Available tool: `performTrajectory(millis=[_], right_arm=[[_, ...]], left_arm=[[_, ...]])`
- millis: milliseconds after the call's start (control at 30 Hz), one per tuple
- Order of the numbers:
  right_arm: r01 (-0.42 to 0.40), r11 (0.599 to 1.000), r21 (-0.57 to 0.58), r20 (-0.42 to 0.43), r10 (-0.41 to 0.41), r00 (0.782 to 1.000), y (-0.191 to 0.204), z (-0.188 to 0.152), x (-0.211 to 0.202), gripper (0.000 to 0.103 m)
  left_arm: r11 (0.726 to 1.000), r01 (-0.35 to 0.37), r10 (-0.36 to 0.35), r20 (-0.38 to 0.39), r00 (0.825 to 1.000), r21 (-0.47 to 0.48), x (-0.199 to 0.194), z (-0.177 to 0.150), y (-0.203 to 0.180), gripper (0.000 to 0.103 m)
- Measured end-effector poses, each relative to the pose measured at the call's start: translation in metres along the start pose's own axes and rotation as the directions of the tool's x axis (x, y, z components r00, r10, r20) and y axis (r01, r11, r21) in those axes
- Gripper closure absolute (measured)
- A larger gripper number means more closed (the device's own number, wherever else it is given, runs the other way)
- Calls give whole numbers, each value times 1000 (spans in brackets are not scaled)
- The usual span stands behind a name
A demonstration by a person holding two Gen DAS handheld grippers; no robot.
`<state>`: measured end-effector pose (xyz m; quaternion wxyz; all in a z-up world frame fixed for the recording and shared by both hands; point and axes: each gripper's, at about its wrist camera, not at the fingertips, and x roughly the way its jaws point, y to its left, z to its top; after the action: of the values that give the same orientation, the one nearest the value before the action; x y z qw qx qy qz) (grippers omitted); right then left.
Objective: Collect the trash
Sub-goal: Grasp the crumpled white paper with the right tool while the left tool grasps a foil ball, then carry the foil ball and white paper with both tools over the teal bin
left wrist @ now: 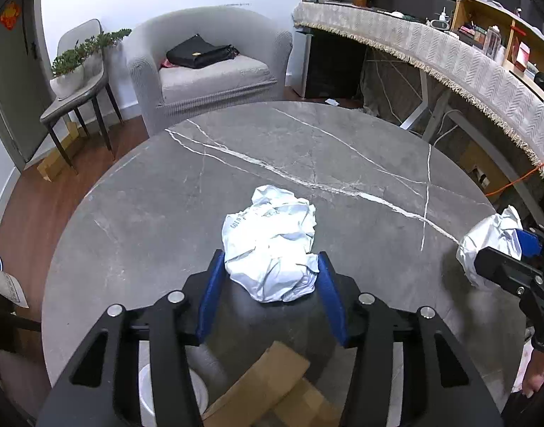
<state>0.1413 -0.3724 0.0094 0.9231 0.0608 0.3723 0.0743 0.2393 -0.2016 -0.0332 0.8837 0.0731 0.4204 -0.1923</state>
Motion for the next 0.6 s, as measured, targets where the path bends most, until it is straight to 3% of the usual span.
performTrajectory(millis=[267,600], right_arm=[[-15,1000,-20,7,15,1000,18,2,5,52],[-44,998,-42,11,45,999,46,-8,7,52]], left_arm=[[998,23,-16,117,993,-58,-35,-8,12,50],[994,-11,27,160,987,-104,-77,-30,26,50]])
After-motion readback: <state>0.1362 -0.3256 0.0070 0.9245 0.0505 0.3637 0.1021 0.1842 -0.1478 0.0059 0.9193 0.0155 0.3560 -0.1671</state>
